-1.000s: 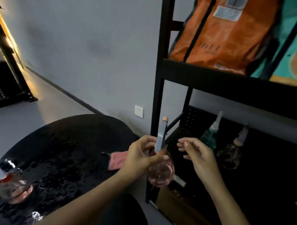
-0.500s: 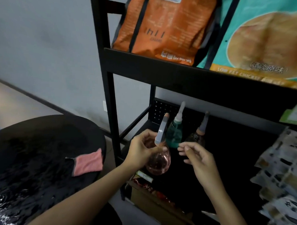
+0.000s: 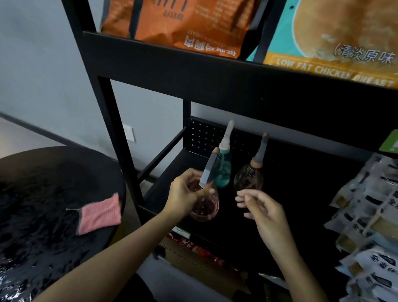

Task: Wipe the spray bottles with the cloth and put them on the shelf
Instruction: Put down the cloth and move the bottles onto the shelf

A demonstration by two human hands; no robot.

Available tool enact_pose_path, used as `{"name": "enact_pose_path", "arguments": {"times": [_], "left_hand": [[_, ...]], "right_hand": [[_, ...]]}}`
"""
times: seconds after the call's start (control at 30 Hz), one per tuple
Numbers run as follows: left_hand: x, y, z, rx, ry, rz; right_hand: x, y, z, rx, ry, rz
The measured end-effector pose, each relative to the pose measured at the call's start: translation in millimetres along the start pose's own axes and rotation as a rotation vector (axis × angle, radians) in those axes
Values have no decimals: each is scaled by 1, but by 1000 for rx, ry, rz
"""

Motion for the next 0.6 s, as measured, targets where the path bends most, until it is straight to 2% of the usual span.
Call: {"name": "enact_pose_path", "arguments": {"times": [0.6], "left_hand": [[1,10,9,20,20,0]], "right_hand": [[20,-12,-23,57,13,42]]}}
Point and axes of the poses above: each hand's wrist, its own y-axis away from the middle knuckle, its own z-axis out of the back of the hand, x = y × z, the point moved 10 cm from there along -y, towards the middle knuckle, and after that the axes turned 15 degrees about x, right-handed, at the moved point
